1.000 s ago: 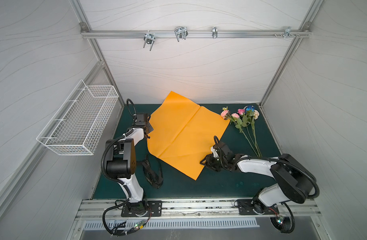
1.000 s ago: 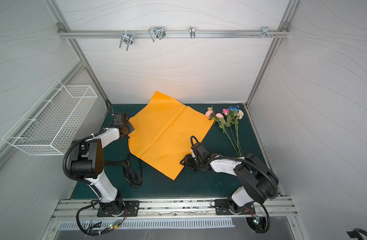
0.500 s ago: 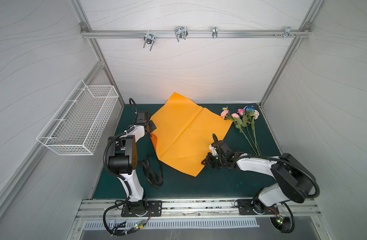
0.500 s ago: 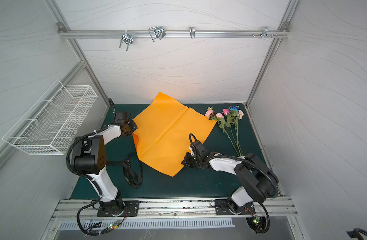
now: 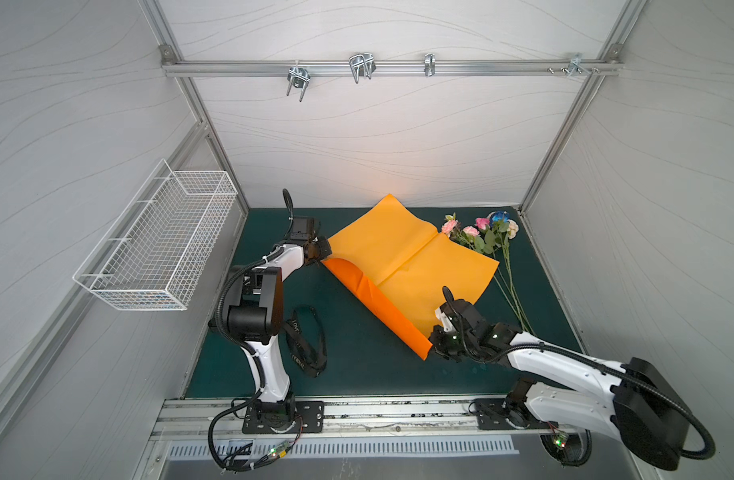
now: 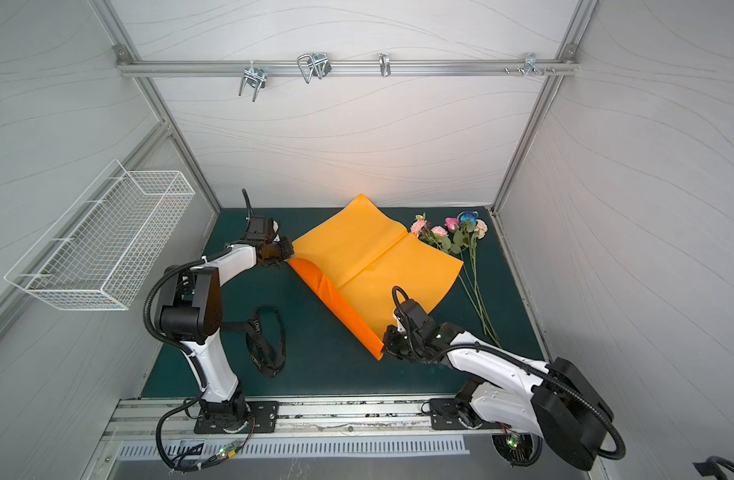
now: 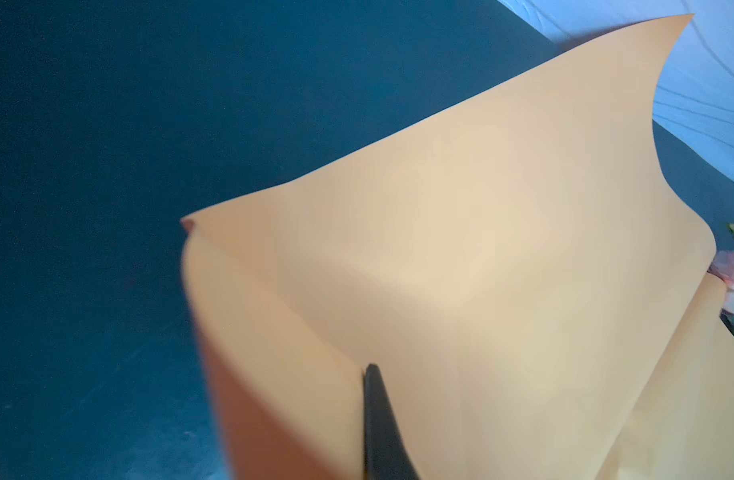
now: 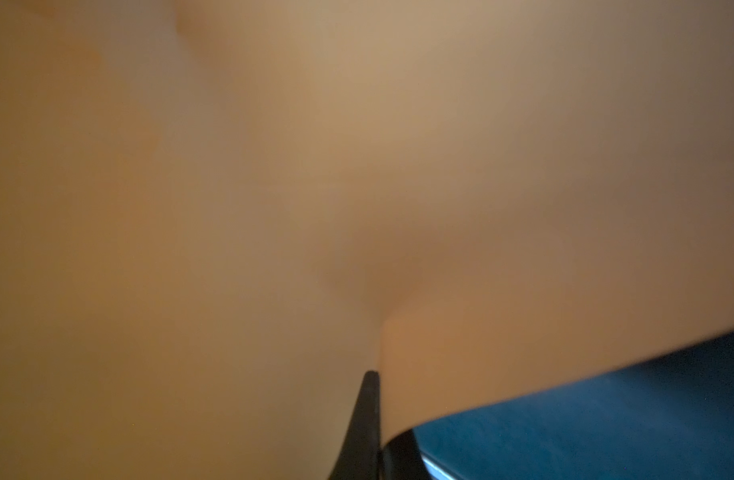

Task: Tie the bouquet of fake flowers

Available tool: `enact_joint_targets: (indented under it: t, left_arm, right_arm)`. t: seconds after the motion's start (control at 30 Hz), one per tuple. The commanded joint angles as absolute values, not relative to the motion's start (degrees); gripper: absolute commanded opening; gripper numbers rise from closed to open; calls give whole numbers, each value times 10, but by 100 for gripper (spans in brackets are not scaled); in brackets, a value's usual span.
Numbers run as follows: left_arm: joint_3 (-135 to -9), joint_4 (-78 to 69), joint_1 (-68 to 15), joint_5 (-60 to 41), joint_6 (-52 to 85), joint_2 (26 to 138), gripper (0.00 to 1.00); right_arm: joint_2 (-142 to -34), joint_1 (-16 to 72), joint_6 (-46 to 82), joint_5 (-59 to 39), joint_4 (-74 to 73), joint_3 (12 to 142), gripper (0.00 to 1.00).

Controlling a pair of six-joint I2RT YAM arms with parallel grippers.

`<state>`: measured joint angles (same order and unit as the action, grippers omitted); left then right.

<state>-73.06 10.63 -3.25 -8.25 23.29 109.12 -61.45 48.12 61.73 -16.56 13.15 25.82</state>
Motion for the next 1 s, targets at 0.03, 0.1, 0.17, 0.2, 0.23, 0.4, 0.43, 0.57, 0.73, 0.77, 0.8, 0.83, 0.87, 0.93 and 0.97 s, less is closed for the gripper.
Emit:
enact_joint_targets:
  t: [0.03, 0.1, 0.17, 0.2, 0.23, 0.4, 0.43, 0.57, 0.73, 0.77, 0.8, 0.83, 0.87, 0.93, 0.97]
  left_arm:
    - [-737, 101, -29, -78, 231, 1087, 0]
    - [-737, 104, -29, -81, 229, 1086, 0]
    - [-734, 104, -29, -84, 231, 1084, 0]
    - [-732, 104, -29, -84, 232, 1083, 0]
    - [-729, 103, -29, -82, 234, 1084, 0]
    - [-725, 107, -29, -81, 237, 1088, 0]
    - [-725, 107, -28, -81, 236, 1090, 0]
    - [-729, 108, -27, -73, 236, 1094, 0]
    - [-747, 118, -26, -77, 235, 1104, 0]
    - [-748, 119, -27, -77, 236, 1105, 0]
    - [-750, 119, -26, -78, 237, 1106, 0]
    - [-751, 119, -26, -81, 237, 1107, 0]
    - [-752, 121, -26, -81, 237, 1108, 0]
    - [-755, 123, -26, -85, 239, 1110, 14]
    - [-755, 125, -27, -87, 240, 1109, 25]
  right_arm:
    - [-590, 499, 641, -155, 206, 261, 0]
    - [-594, 506, 639, -154, 218, 264, 0]
    - [-606, 507, 632, -154, 229, 269, 5]
    - [-612, 508, 628, -153, 232, 272, 10]
    - [-619, 508, 624, -151, 233, 275, 24]
    - [-639, 507, 585, -110, 287, 318, 53]
    - [-639, 506, 570, -93, 309, 331, 58]
    - [-616, 483, 508, -21, 407, 383, 67]
    - [-572, 385, 433, 6, 478, 430, 68]
    - [-566, 358, 416, 11, 486, 440, 68]
    - [-562, 330, 399, 14, 492, 454, 68]
    - [-562, 300, 381, 19, 496, 468, 68]
    - [-564, 277, 368, 22, 497, 480, 68]
    - [-577, 210, 340, 30, 492, 506, 68]
    - [-587, 181, 327, 35, 488, 518, 68]
